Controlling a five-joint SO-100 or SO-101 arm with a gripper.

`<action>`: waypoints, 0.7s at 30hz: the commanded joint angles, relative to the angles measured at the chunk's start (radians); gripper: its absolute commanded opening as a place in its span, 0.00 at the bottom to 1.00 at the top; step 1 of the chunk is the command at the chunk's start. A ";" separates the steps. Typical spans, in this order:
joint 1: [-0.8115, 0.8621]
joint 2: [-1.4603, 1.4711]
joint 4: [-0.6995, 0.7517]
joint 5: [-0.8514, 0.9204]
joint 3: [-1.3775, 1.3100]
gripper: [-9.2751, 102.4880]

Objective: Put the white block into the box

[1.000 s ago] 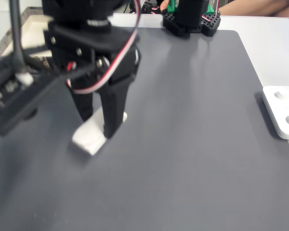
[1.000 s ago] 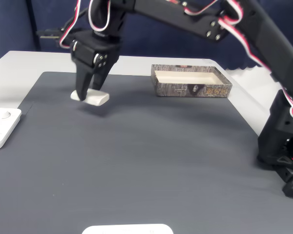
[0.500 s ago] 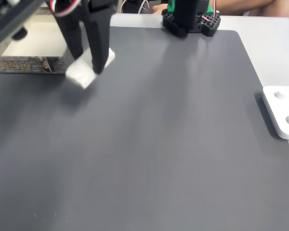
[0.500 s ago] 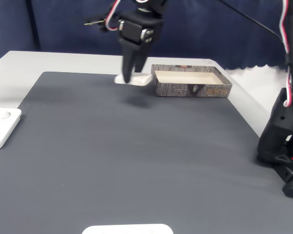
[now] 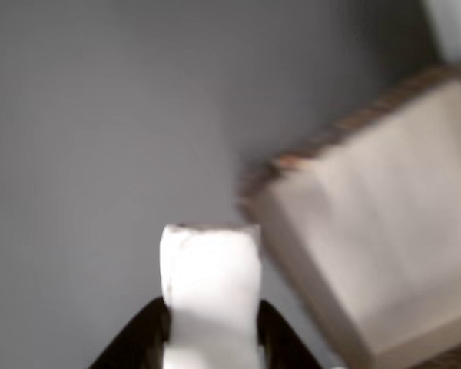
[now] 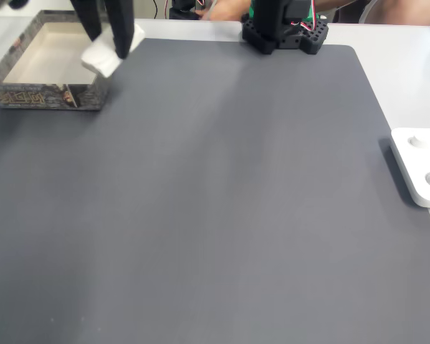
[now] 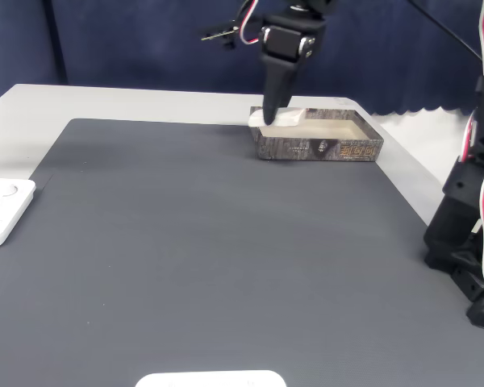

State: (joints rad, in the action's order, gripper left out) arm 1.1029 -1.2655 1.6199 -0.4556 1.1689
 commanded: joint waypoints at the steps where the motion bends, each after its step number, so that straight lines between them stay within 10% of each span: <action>1: 0.110 -0.126 -0.034 -0.103 -0.005 0.07; 21: 0.348 -0.083 -0.258 -0.364 0.087 0.09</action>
State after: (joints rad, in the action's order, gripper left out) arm 1.4527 -1.2947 1.4097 -0.7593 1.2640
